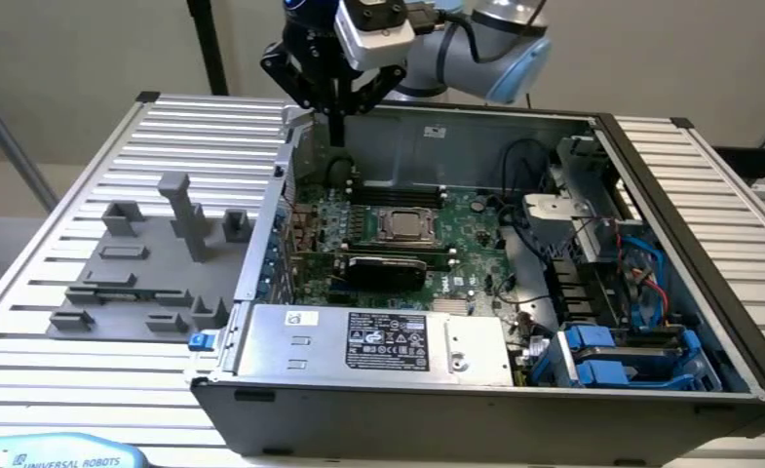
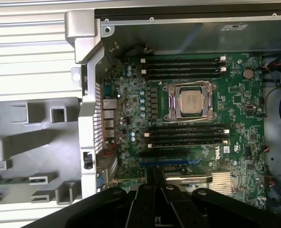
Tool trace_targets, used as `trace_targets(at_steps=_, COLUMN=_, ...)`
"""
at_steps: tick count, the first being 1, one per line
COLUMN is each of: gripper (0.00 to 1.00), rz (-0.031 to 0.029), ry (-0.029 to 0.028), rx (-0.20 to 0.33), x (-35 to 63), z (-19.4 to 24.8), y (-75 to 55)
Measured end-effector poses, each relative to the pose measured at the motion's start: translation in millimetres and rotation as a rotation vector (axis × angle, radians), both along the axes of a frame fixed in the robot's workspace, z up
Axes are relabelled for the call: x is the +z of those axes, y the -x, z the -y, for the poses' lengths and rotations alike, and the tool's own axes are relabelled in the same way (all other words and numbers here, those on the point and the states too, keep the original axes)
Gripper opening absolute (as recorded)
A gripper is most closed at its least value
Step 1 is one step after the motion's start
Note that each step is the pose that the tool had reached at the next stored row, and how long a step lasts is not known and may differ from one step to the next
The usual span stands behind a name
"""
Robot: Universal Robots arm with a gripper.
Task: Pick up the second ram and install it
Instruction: 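Reach for the second ram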
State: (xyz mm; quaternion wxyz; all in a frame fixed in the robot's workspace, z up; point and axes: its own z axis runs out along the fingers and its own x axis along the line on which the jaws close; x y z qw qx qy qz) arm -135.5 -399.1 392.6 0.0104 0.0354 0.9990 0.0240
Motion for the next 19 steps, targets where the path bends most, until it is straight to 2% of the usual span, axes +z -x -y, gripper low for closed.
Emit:
trace_targets(at_steps=8, gripper=0.11, rz=0.0, ry=0.0, rx=0.0, x=-0.1, z=3.3, y=36.0)
trace_targets(at_steps=19, gripper=0.11, rz=0.0, ry=0.0, rx=0.0, x=-0.5, z=16.6, y=86.1)
